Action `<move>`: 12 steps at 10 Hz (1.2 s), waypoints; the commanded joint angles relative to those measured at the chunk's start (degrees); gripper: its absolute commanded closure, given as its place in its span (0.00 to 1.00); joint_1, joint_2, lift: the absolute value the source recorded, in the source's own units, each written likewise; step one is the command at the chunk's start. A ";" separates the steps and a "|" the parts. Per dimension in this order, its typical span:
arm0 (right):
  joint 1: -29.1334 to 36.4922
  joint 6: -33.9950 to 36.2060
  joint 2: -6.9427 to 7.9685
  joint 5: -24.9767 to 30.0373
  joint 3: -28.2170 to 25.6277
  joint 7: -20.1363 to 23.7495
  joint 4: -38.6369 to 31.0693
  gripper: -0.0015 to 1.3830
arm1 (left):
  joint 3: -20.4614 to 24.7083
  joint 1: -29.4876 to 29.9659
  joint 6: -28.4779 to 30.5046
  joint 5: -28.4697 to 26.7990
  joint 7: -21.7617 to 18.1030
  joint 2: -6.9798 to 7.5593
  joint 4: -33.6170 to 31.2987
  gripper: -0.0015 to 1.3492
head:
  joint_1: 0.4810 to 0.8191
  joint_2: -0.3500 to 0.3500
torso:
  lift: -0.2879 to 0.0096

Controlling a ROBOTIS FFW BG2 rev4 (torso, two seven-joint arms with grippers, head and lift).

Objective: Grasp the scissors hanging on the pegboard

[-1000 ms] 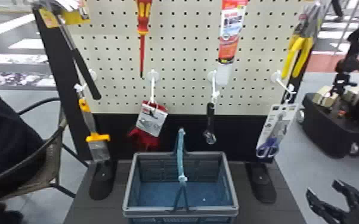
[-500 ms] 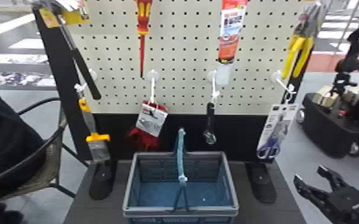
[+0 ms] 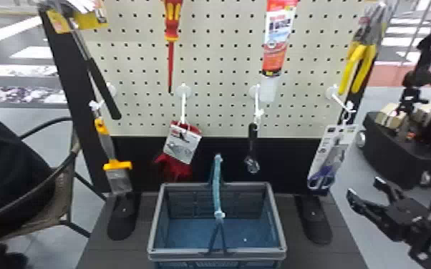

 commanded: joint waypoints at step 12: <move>-16.13 3.38 -7.58 -11.92 14.02 2.38 16.93 0.26 | -1.59 -3.83 -0.34 1.22 0.00 1.31 2.83 0.09 | 0.20 0.50 | 0.63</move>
